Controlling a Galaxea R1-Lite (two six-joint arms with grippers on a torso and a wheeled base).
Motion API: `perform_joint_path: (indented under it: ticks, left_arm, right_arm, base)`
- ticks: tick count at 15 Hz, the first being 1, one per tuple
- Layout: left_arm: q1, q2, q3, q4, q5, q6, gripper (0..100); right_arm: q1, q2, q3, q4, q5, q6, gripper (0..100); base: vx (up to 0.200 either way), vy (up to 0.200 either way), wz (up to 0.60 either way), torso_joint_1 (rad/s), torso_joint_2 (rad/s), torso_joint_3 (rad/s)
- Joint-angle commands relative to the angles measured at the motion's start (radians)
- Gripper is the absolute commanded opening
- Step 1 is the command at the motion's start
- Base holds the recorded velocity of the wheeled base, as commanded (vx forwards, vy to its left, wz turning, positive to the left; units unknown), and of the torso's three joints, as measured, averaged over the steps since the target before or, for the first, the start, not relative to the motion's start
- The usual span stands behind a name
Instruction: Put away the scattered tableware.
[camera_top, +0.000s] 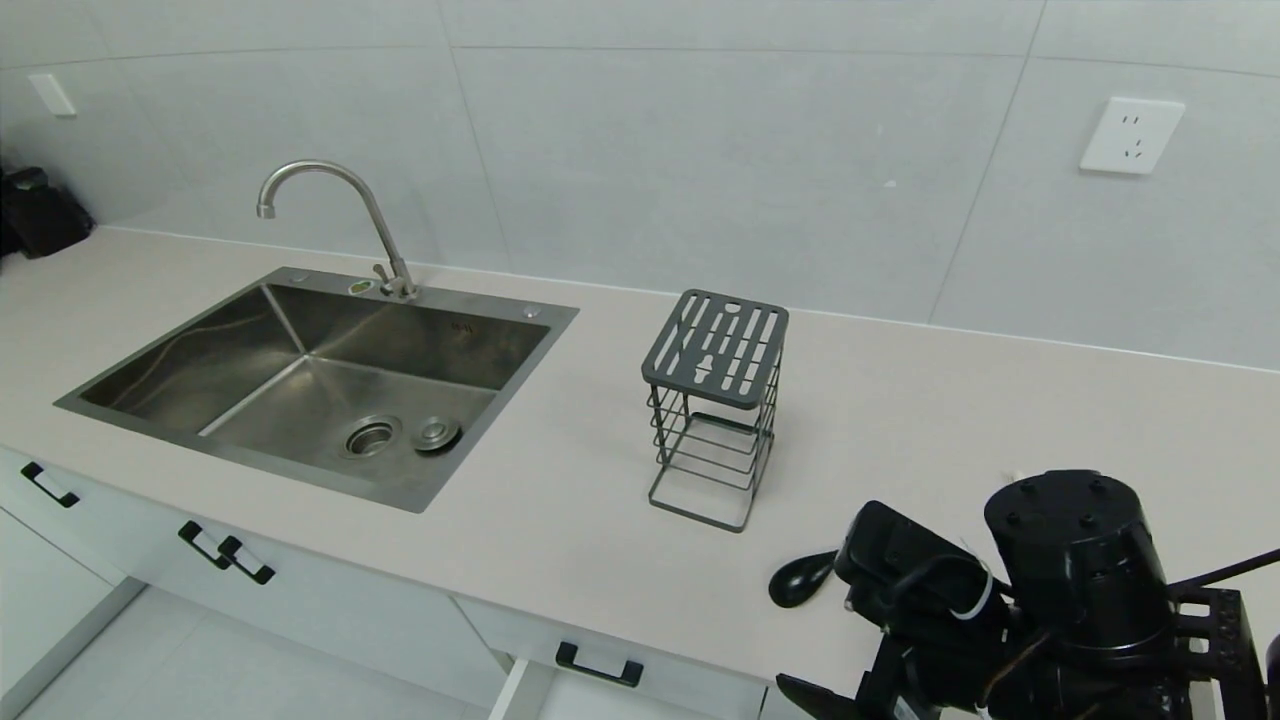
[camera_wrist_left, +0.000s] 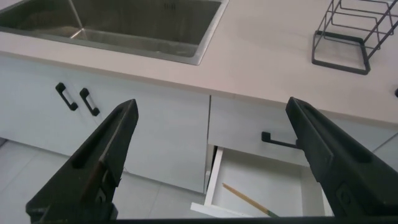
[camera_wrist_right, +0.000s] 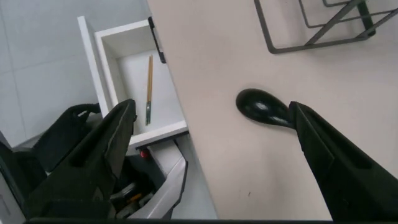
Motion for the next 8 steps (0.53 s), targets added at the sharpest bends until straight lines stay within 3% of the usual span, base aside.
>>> perform_joint_path:
  ticks: [1,8]
  left_arm:
    - [0.000,0.000,0.000,0.000,0.000,0.000,100]
    - [0.000,0.000,0.000,0.000,0.000,0.000,100]
  right_arm:
    - [-0.042,0.030,0.007,-0.007,0.007,-0.002,100]
    - [-0.260,0.129,0.009,-0.050,0.108,-0.029,100]
  base:
    - [0.000,0.000,0.00,0.000,0.00,0.000]
    - [0.000,0.000,0.00,0.000,0.00,0.000]
